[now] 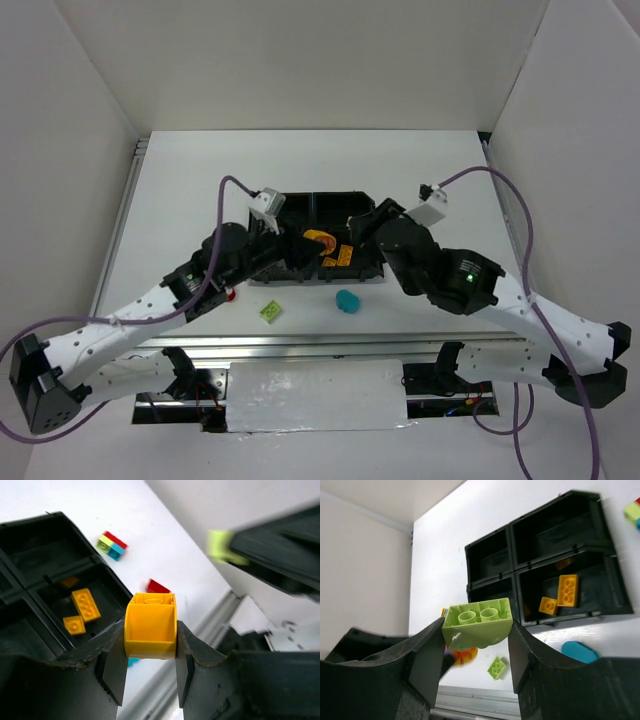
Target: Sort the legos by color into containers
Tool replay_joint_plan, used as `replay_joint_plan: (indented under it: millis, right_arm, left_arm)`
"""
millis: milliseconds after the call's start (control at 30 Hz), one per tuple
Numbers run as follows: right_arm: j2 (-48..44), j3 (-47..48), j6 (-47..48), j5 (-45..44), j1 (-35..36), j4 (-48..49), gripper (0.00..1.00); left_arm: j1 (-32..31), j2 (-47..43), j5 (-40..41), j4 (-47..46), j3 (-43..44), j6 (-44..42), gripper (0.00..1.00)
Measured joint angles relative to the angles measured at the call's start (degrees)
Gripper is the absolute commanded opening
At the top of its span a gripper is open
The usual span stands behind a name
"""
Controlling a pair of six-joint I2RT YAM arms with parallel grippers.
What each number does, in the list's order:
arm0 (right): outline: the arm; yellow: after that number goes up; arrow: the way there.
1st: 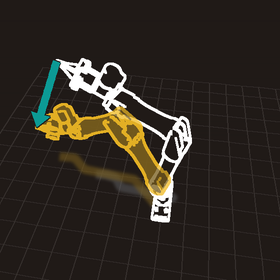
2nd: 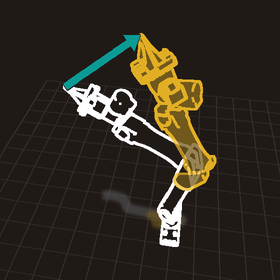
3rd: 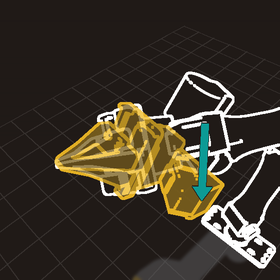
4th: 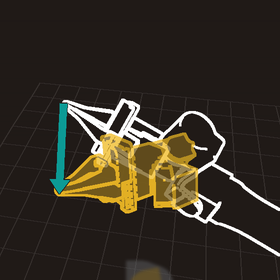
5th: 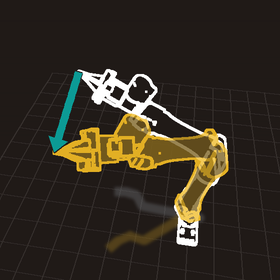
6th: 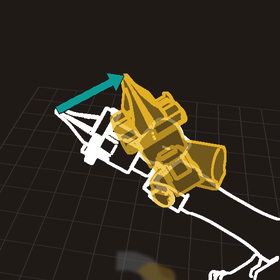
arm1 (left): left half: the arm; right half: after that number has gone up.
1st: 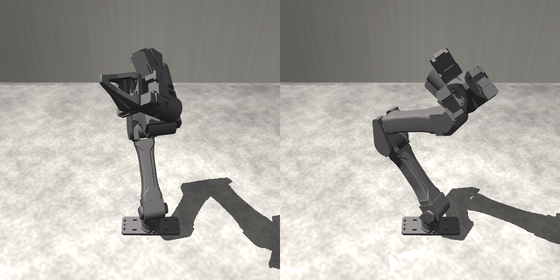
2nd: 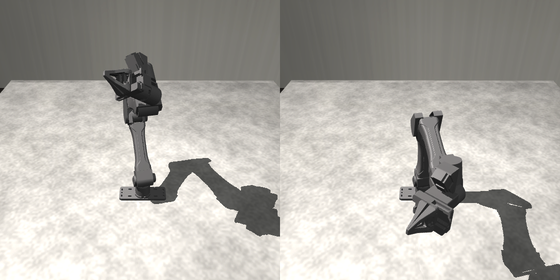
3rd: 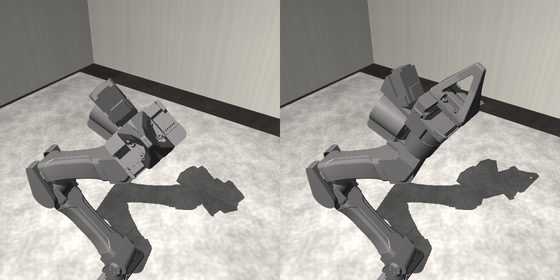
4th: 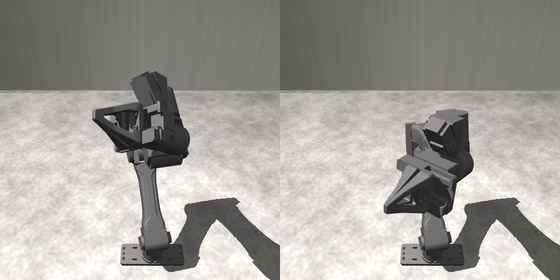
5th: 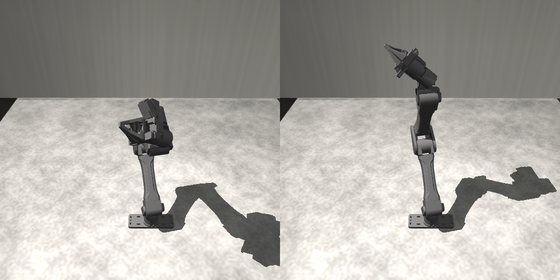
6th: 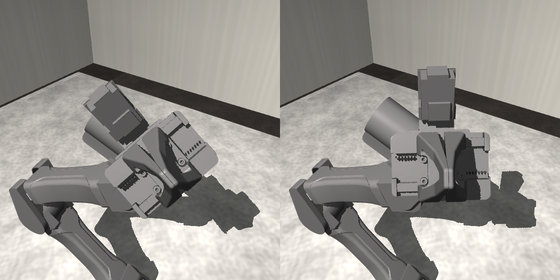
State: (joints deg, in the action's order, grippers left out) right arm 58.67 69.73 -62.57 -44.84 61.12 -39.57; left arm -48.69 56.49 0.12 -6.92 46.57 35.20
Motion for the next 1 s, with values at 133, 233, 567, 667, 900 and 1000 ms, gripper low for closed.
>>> replay_joint_plan:
  millis: [133, 233, 567, 667, 900, 1000]
  right_arm:
    - [-4.8, 0.0, 0.3, -3.0, 0.0, -4.2, 0.24]
    - [-8.0, 0.0, 0.9, -4.3, -0.2, -6.6, 0.25]
    - [-12.1, -0.8, 4.6, -4.8, -4.1, -10.4, 0.25]
    - [-13.5, -3.9, 7.0, -2.1, -9.1, -9.4, 0.25]
    - [-15.0, -9.9, 11.9, 6.8, -18.4, -5.4, 0.25]
    - [-13.6, -10.5, 13.6, 9.9, -19.9, -3.1, 0.25]
  left_arm:
    - [0.0, 10.4, 4.2, 1.5, 7.6, -2.5, 0.06]
    - [0.0, 19.4, 6.9, 3.1, 13.8, -4.0, 0.09]
    - [0.1, 38.7, 13.4, 8.2, 24.3, -4.9, 0.30]
    - [0.1, 40.4, 13.9, 9.2, 24.3, -4.7, 0.38]
    - [0.1, 41.0, 14.0, 9.7, 24.3, -3.2, 0.79]
    - [0.1, 40.8, 14.2, 9.6, 24.3, -2.4, 0.89]
